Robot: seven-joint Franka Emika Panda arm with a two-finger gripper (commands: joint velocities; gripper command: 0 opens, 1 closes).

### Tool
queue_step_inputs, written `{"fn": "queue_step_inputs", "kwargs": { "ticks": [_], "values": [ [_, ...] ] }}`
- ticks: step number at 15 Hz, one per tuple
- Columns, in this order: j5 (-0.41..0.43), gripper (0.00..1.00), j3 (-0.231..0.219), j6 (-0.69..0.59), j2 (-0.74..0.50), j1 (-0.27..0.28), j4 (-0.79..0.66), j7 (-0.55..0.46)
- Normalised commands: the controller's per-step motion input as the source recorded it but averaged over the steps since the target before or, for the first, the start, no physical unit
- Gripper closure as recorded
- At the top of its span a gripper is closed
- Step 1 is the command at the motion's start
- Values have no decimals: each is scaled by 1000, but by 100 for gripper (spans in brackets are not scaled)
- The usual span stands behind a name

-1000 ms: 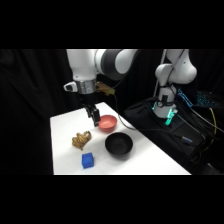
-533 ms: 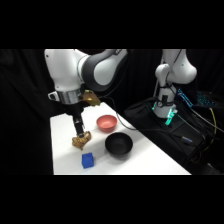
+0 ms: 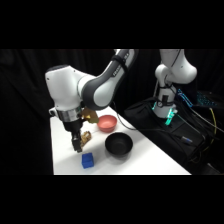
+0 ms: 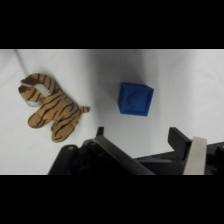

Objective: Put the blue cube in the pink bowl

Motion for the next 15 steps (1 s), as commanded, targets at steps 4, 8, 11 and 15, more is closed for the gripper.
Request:
{"fn": "queue_step_inputs", "kwargs": {
  "ticks": [4, 8, 11, 15],
  "values": [
    [11, 0, -62, 172, 224, 103, 178, 167],
    [0, 0, -97, 160, 177, 82, 151, 147],
    [-7, 0, -105, 176, 131, 100, 98, 148],
    [16, 0, -87, 169, 110, 98, 69, 137]
  ]
}}
